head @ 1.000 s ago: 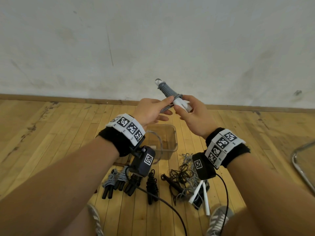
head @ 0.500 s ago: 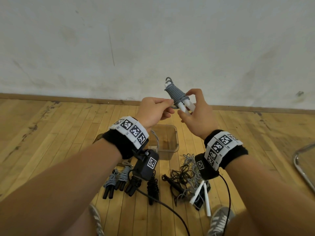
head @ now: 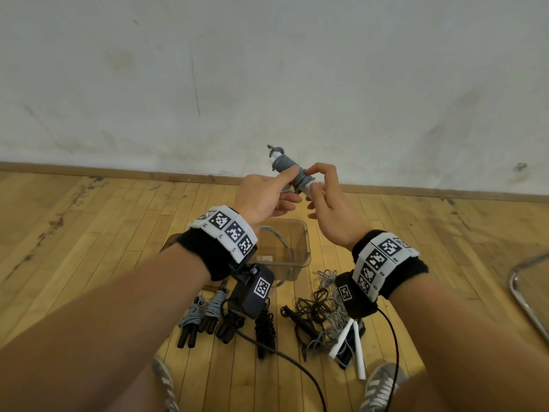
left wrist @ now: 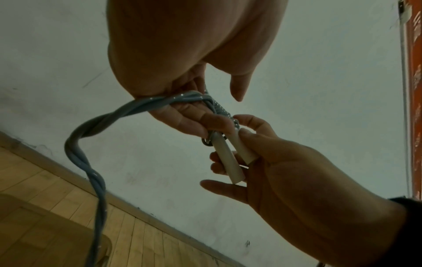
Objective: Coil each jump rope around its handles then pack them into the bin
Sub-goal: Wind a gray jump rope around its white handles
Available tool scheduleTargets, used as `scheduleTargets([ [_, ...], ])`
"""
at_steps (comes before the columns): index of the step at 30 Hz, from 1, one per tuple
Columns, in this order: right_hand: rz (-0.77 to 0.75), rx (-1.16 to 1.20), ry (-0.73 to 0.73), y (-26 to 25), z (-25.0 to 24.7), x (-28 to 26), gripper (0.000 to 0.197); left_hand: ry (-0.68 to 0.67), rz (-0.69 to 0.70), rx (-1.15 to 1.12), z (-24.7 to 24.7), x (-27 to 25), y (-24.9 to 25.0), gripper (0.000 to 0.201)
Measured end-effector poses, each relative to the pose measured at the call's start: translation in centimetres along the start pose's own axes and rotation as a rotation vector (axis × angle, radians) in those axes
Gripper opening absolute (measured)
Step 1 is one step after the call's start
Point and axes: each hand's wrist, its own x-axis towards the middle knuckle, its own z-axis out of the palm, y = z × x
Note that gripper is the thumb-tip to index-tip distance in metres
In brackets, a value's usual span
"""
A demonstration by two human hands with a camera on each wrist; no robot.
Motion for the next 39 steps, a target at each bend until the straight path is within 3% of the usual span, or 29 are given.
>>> scheduleTargets([
  [3, 0.018, 0.057, -0.016, -0.1, 0.1, 0.0, 0.029, 0.029, 0.024, 0.042, -0.1, -0.1, 0.0, 0.042],
  [8, 0.102, 0.242, -0.007, -0.3, -0.4, 0.2, 0.067, 0.055, 0.073, 0.097, -0.1, -0.2, -0.2, 0.038],
  [11, 0.187, 0.35, 0.012, -0.7, -0.6, 0.2, 0.073, 0.016, 0.092, 0.09, -0.2, 0.0, -0.2, 0.036],
  [15, 0.32, 0.555, -0.05, -1.1, -0.9, 0.1, 0.055, -0.046, 0.089, 0.077, -0.2, 0.3, -0.1, 0.035],
  [18, 0.307, 0.609, -0.097, -1.2, -0.9, 0.0, 0.044, -0.082, 0.095, 0.126, 0.0, 0.2, -0.2, 0.035],
  [26, 0.27, 0.511, -0.002, 0.0, -1.1, 0.5, 0.064, -0.109, 0.159, 0.229, 0.4, -0.1, -0.4, 0.025],
  [29, 0.23, 0.424, -0.005, -0.1, -1.1, 0.4, 0.045, -0.138, 0.149, 0.22, 0.3, -0.1, -0.5, 0.021],
  [33, 0.233, 0.528, 0.032, -0.4, -1.5, 0.3, 0.025, -0.195, 0.137, 0.178, 0.4, -0.1, -0.2, 0.021],
  [39, 0.286, 0.613, 0.035, -0.5, -1.4, 0.2, 0.032, -0.24, 0.135, 0.208, 0.2, -0.2, -0.1, 0.018],
])
